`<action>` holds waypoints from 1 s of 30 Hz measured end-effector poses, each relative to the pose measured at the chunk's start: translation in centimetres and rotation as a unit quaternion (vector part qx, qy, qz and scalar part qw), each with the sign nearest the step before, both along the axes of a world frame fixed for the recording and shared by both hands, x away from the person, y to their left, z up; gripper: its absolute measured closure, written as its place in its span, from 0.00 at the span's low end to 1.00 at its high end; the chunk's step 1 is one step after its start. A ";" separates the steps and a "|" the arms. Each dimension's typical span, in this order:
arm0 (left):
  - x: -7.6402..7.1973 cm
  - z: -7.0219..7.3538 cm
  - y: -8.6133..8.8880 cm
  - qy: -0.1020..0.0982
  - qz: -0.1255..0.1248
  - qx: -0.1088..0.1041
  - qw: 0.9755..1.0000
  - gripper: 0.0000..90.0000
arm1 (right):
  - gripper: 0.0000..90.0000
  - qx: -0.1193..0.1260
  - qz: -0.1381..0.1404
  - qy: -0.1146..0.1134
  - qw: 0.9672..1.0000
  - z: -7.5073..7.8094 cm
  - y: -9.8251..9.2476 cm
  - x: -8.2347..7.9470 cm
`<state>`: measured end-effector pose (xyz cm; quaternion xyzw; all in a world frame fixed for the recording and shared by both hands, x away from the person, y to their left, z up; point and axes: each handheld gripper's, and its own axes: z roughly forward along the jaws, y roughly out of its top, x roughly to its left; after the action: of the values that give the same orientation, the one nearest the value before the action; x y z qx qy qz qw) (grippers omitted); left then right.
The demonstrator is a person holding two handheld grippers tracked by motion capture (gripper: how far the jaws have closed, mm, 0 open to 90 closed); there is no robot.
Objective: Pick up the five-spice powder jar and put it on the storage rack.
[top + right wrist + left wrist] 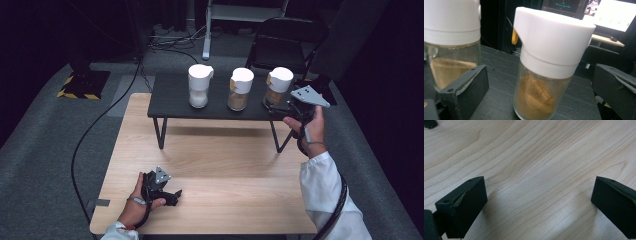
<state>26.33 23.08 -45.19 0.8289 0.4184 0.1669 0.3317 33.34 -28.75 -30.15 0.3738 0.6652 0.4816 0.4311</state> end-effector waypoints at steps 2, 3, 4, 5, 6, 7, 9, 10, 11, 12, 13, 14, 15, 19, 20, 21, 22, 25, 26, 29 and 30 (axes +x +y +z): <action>0.0 0.0 0.0 0.000 0.001 -0.001 1.000 0.00 | 0.01 -0.003 0.003 -0.004 1.000 -0.2 -0.1 -0.4; 0.0 0.0 0.0 0.000 0.000 0.000 1.000 0.00 | 0.01 -0.005 0.004 -0.006 1.000 -0.2 -0.2 -0.6; 0.0 0.0 0.0 0.000 0.001 -0.001 1.000 0.00 | 0.01 -0.007 0.006 -0.009 1.000 -0.3 -0.2 -0.8; 0.0 0.0 0.0 0.000 0.001 -0.001 1.000 0.00 | 0.01 -0.006 0.010 -0.010 1.000 -0.4 -0.4 -1.0; 0.0 0.0 0.0 0.000 0.000 0.000 1.000 0.00 | 0.01 -0.006 0.012 -0.012 1.000 -0.5 -0.5 -1.3; 0.0 0.0 0.0 0.000 0.000 0.000 1.000 0.00 | 0.01 -0.007 0.014 -0.015 1.000 -0.6 -0.6 -1.5; 0.0 0.0 0.0 0.000 0.001 -0.001 1.000 0.00 | 0.01 -0.009 0.022 -0.020 1.000 -0.8 -0.8 -2.0; 0.0 0.0 0.0 0.000 0.001 -0.001 1.000 0.00 | 0.01 -0.011 0.024 -0.023 0.999 -0.9 -0.9 -2.3; 0.0 0.0 0.0 0.000 0.001 -0.001 1.000 0.00 | 0.01 -0.013 0.026 -0.025 0.999 -1.0 -0.9 -2.4; 0.0 0.0 0.0 0.000 0.001 -0.001 1.000 0.00 | 0.01 -0.017 0.028 -0.028 0.999 -1.2 -1.0 -2.7; 0.0 0.0 0.0 0.000 0.000 0.000 1.000 0.00 | 0.01 -0.019 0.029 -0.031 0.999 -1.4 -1.0 -3.0; 0.0 0.0 0.0 0.000 0.001 -0.001 1.000 0.00 | 0.01 -0.020 0.030 -0.033 0.999 -1.5 -1.0 -3.2; 0.0 0.0 0.0 0.000 0.001 -0.001 1.000 0.00 | 0.01 -0.021 0.032 -0.035 0.999 -1.6 -1.1 -3.4; 0.0 0.0 0.0 0.000 0.001 -0.001 1.000 0.00 | 0.01 -0.026 0.037 -0.044 0.998 -2.3 -1.3 -4.2; 0.0 0.0 0.0 0.000 0.001 -0.001 1.000 0.00 | 0.01 -0.030 0.037 -0.046 0.998 -2.5 -1.4 -4.4; 0.0 0.0 0.0 0.001 0.001 -0.001 1.000 0.00 | 0.01 -0.033 0.037 -0.048 0.998 -2.7 -1.4 -4.6; 0.0 0.0 0.0 0.000 0.001 -0.001 1.000 0.00 | 0.01 -0.035 0.039 -0.049 0.997 -2.8 -1.4 -4.8; 0.0 0.0 0.0 0.000 0.001 -0.001 1.000 0.00 | 0.01 -0.039 0.044 -0.053 0.997 -3.5 -1.6 -5.3; 0.0 0.0 0.0 0.000 0.001 -0.001 1.000 0.00 | 0.01 -0.040 0.045 -0.053 0.997 -3.7 -1.7 -5.5; 0.0 0.0 0.0 0.000 0.001 -0.001 1.000 0.00 | 0.01 -0.040 0.052 -0.052 0.996 -4.3 -1.9 -5.9; 0.0 0.0 0.0 0.000 0.001 -0.001 1.000 0.00 | 0.01 -0.042 0.052 -0.053 0.996 -4.5 -1.9 -6.0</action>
<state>26.31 23.08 -45.21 0.8282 0.4194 0.1664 0.3323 27.30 -30.61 -34.61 0.2941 0.6797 0.4939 0.4556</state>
